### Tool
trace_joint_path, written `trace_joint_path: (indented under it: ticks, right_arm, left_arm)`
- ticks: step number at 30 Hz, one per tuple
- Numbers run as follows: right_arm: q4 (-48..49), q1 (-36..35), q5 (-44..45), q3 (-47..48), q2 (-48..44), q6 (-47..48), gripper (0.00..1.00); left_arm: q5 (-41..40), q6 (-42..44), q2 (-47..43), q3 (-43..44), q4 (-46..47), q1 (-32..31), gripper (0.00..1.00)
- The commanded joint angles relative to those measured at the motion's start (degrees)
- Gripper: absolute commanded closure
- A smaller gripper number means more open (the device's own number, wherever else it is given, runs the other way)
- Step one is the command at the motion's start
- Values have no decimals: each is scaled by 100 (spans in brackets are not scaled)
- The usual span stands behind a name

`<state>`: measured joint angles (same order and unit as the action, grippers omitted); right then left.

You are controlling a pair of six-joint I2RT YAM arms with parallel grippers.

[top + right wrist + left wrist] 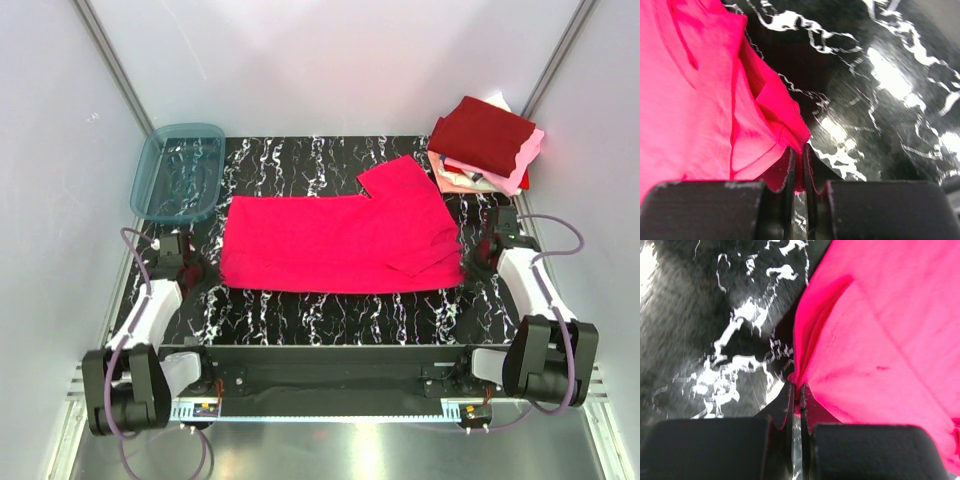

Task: Fold and stack the t-shirts
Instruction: Fold the tshirt

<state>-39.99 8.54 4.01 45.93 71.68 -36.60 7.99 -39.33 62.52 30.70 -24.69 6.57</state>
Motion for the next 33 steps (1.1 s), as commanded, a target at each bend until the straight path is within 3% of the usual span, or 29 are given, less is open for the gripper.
trace_joint_path:
  ticks: [1,5,11,12,13,14,15,16,17,18,19,22,27,33]
  right_arm:
    - [-492,236,188,57,-548,-399,100]
    - [-712,403,267,-84,-909,-620,100]
    - [-1081,649,170,-119,-1243,-875,97]
    - [-1142,667,214,-154,-1340,-927,88]
    - [-1178,693,292,-233,-1602,-1041,81]
    - [-1213,693,337,-243,-1744,-1094,70]
    - [-1248,711,407,-234,-1867,-1173,25]
    - [-1301,728,529,-147,-2086,-1244,9]
    - [-1318,729,609,-76,-2166,-1244,1]
    - [-1327,737,784,-6,-2219,-1201,0]
    - [-1319,746,846,169,-2272,-1157,0]
    - [-812,746,385,433,-2255,-650,1]
    - [561,676,-2111,934,-1396,197,5]
    - [229,-17,-1949,3147,1161,750,13]
  left_arm:
    - [-95,-197,-459,-81,-396,-128,100]
    - [185,-566,-915,-283,-659,-200,100]
    - [-42,-1103,-1786,-416,-1221,-464,99]
    - [-60,-1103,-1848,-320,-1292,-463,96]
    - [-26,-1086,-1910,-293,-1363,-472,83]
    - [53,-1094,-2032,-214,-1520,-472,77]
    - [62,-1094,-2103,-152,-1617,-481,70]
    - [19,-1068,-2286,-82,-1740,-481,51]
    - [-16,-1024,-2375,136,-2002,-481,39]
    - [-112,-963,-2437,304,-2170,-481,29]
    - [-192,-771,-2481,479,-2276,-481,13]
    - [-438,-227,-2508,1270,-2584,-472,1]
    - [-333,531,-2236,1650,-2252,-472,1]
    - [88,856,-1893,1325,-1645,-472,1]
